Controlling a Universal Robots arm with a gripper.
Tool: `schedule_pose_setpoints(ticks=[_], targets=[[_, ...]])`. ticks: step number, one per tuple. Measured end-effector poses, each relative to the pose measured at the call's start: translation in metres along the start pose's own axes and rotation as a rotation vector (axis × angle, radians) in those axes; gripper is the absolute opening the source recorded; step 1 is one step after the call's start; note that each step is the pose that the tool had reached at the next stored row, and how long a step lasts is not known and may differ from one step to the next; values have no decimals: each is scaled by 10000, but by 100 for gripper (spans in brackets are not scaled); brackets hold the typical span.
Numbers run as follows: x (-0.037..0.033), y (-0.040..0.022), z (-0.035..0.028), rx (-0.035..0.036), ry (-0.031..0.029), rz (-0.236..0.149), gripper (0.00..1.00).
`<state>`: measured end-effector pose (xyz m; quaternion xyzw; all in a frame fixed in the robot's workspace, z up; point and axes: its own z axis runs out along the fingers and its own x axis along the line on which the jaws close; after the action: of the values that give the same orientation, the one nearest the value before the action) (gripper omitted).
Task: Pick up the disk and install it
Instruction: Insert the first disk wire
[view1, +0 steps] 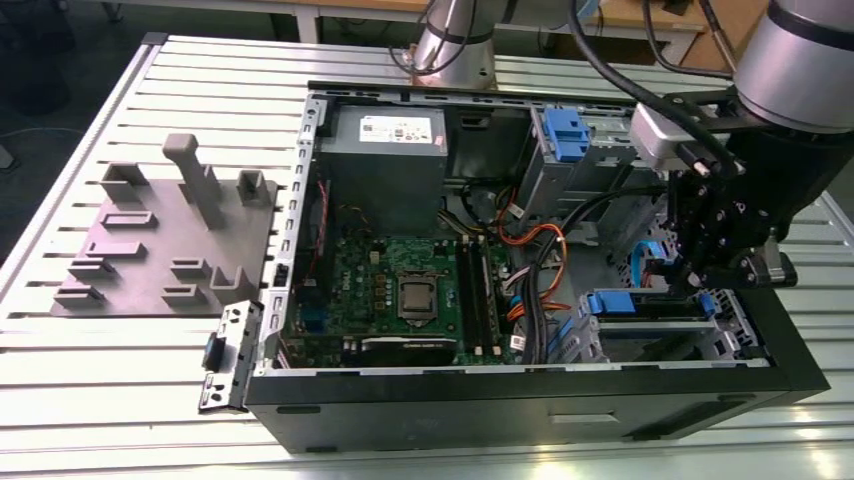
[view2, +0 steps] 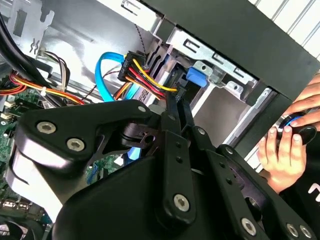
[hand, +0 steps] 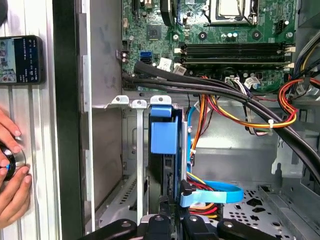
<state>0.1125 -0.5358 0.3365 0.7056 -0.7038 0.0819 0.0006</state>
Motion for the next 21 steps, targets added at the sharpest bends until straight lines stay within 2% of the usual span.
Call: schedule_pose_setpoints(ticks=[2, 16, 21], targets=[[-1, 4, 16, 46, -2, 15, 16], [3, 32, 57, 50, -30, 54, 16], [0, 35, 83, 50, -76, 59, 16]])
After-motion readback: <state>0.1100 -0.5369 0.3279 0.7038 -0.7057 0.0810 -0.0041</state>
